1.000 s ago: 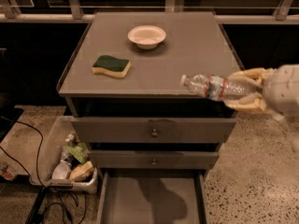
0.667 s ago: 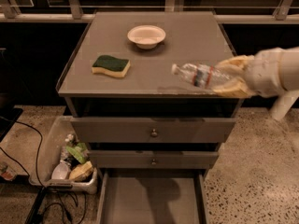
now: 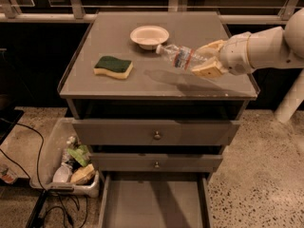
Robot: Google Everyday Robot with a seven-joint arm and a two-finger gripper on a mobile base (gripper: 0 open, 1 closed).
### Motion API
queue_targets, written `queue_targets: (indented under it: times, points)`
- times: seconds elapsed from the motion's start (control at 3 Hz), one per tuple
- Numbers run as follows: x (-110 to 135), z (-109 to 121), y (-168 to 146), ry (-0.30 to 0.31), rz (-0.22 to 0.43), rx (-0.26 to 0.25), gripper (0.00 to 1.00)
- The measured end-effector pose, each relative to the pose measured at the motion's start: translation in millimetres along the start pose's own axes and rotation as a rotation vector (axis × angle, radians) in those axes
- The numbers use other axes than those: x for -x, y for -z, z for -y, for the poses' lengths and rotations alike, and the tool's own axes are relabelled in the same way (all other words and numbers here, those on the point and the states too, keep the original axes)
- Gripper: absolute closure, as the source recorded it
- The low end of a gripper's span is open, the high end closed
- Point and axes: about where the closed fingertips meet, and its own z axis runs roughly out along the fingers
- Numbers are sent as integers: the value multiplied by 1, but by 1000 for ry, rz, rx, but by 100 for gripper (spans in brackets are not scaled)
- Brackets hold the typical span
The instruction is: Pick water bottle from bottom drawer and place on counter
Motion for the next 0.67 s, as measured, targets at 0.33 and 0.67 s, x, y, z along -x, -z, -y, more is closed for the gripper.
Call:
queue_targets:
  times: [0.33, 0.67]
  points:
    - [-1, 17, -25, -64, 42, 1, 100]
    - [-17, 33, -34, -103, 28, -31, 100]
